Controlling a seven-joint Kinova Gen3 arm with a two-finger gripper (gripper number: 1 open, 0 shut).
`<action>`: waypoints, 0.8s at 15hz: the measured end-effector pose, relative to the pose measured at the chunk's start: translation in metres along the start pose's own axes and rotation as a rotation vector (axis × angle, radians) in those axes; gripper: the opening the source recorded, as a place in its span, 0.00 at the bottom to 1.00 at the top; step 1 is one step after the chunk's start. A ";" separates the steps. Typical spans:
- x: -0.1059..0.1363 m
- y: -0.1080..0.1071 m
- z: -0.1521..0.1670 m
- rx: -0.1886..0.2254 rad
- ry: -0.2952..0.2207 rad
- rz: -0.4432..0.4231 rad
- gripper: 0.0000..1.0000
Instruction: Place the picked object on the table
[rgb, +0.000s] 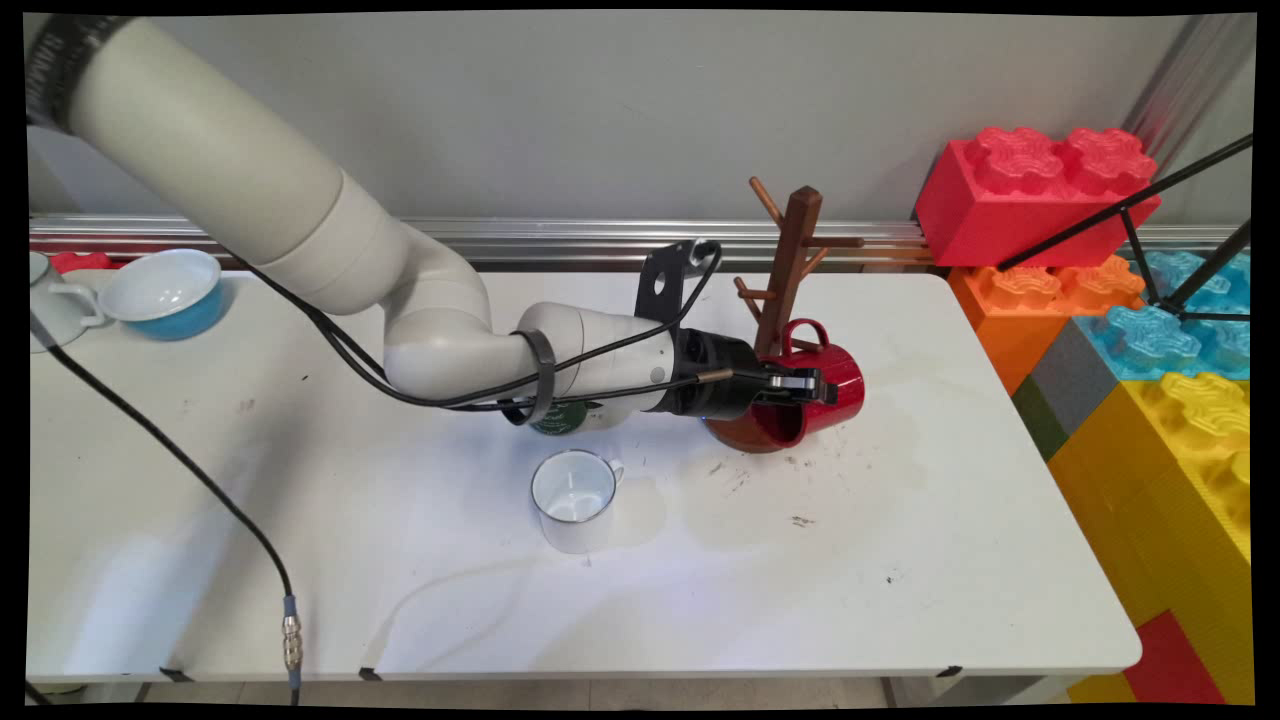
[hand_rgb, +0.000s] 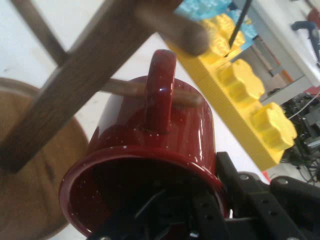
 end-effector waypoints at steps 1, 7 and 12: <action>0.001 0.003 -0.002 -0.008 0.001 0.000 0.00; 0.000 0.030 -0.014 -0.072 -0.028 -0.010 0.00; -0.002 0.050 -0.023 -0.116 -0.056 0.000 0.00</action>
